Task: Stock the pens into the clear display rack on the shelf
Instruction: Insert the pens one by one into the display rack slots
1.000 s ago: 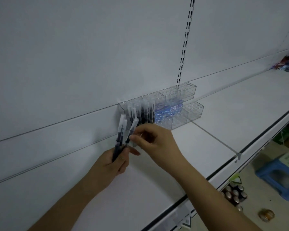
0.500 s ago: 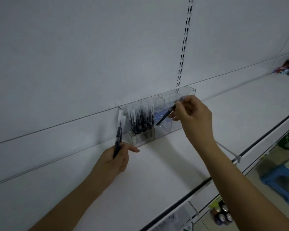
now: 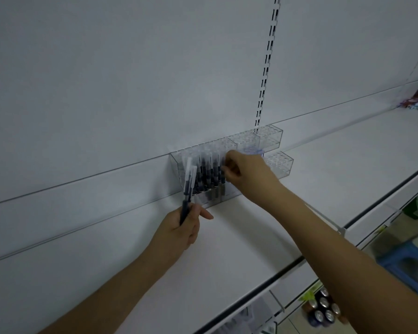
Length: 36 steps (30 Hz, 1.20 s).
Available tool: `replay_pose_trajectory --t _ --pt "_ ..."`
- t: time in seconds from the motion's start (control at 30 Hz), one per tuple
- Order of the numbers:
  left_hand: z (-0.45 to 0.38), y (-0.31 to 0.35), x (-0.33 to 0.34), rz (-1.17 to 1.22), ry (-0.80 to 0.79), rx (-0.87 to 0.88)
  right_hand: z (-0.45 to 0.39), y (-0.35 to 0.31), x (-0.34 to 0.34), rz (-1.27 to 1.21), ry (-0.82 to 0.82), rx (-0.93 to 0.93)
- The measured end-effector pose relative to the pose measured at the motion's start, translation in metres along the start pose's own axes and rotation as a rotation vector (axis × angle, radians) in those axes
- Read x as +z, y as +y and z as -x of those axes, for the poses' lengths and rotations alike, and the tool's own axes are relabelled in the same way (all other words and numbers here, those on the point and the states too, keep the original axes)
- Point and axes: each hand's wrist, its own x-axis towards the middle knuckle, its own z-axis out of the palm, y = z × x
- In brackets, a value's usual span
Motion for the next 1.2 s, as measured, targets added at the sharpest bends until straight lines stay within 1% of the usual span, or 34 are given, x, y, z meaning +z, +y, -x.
replay_pose_trajectory --t 0.2,0.27,0.3,0.37,0.4,0.5,0.53,0.6,0.67,0.77,0.87,0.97,1.03,1.07,1.13,1.2 --pt "0.002 -0.003 -0.001 0.019 0.006 0.006 -0.002 0.004 0.005 0.065 -0.02 0.076" --pt "0.002 -0.003 -0.001 0.015 -0.002 0.008 0.008 0.005 0.004 0.081 0.014 0.106" --pt "0.002 -0.003 -0.001 0.011 -0.003 0.008 0.015 0.002 0.002 0.067 0.064 0.113" --pt "0.003 -0.003 0.0 -0.014 -0.002 0.017 0.033 -0.011 0.0 -0.024 0.164 0.101" --pt "0.003 -0.003 0.001 -0.032 -0.001 0.024 0.041 -0.02 -0.001 -0.094 0.174 0.089" --pt "0.003 -0.006 0.005 -0.149 0.01 0.046 0.059 -0.048 0.002 -0.258 0.073 0.084" --pt "0.003 -0.007 0.005 -0.206 0.017 0.053 0.062 -0.051 0.006 -0.258 0.051 0.083" --pt "0.004 -0.008 0.006 -0.297 0.035 0.065 0.062 -0.051 0.012 -0.225 0.063 0.099" --pt "0.003 -0.008 0.006 -0.313 0.054 0.061 0.06 -0.046 0.014 -0.269 0.061 0.156" --pt "0.0 -0.011 0.006 -0.322 0.073 0.06 0.06 -0.04 0.012 -0.429 -0.016 0.277" --pt "-0.001 -0.012 0.006 -0.32 0.044 0.069 0.058 -0.037 0.01 -0.647 -0.065 0.408" --pt "-0.002 -0.015 0.003 -0.264 -0.001 0.079 0.055 -0.033 0.008 -0.809 -0.061 0.543" --pt "-0.001 -0.015 0.003 -0.165 0.006 0.045 0.053 -0.027 0.006 -0.828 -0.023 0.584" --pt "-0.002 -0.015 0.003 -0.119 0.01 0.031 0.051 -0.023 0.004 -0.82 0.027 0.585" --pt "-0.003 -0.013 0.004 -0.072 0.017 0.011 0.046 -0.015 -0.003 -0.786 0.183 0.547" --pt "-0.003 -0.013 0.005 -0.062 0.012 0.002 0.038 -0.006 -0.014 -0.717 0.337 0.469"
